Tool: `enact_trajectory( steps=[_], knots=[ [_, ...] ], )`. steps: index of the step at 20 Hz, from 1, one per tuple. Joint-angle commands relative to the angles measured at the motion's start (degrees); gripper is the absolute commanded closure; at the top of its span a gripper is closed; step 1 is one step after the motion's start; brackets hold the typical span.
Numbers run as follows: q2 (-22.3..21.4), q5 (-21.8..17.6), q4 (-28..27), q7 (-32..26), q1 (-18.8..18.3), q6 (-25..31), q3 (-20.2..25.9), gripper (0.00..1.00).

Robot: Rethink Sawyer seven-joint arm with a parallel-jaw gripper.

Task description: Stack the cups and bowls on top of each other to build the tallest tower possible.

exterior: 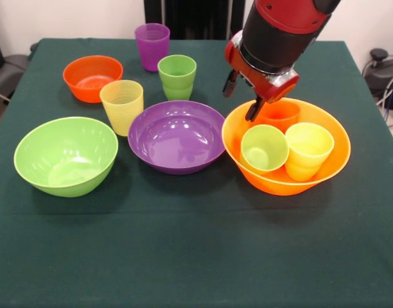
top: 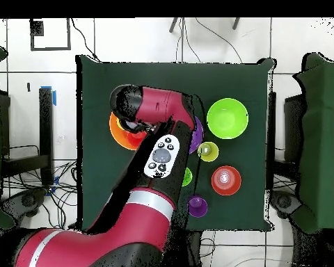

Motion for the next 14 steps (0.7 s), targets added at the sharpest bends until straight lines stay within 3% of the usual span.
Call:
enact_trajectory(
  steps=[1,14],
  knots=[
    [0.2,0.1,4.6,0.6,-1.1,-8.0,9.3,0.00],
    [4.4,0.3,1.5,3.3,-0.9,-13.1,10.6,0.00]
  ],
)
